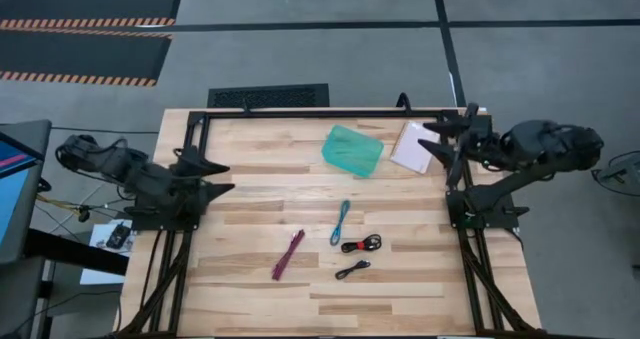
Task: Pick and place USB-C Cables
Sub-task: Put the blue charger cable into the light blue bin
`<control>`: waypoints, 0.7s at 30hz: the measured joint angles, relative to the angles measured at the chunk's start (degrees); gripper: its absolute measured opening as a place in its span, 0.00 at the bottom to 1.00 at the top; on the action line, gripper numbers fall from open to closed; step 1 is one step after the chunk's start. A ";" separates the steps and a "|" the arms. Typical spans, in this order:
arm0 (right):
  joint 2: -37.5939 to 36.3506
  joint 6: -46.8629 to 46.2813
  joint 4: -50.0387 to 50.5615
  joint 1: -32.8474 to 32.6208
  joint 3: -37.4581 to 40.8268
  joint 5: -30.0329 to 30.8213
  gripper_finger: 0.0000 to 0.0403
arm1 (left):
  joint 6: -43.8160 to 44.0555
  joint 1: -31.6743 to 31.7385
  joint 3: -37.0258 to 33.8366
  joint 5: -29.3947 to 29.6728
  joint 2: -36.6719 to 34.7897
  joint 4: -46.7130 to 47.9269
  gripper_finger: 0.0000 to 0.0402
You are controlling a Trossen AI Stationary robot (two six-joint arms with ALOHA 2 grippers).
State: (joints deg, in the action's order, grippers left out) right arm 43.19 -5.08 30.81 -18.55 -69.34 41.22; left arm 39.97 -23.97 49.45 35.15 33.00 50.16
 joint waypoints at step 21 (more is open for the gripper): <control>6.59 18.66 -9.88 -0.20 -21.90 15.92 0.55 | 2.34 0.94 -6.51 -10.42 15.83 -15.53 0.68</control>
State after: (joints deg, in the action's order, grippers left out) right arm 49.78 13.58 20.93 -18.74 -91.24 57.15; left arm 42.32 -23.03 42.94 24.73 48.83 34.63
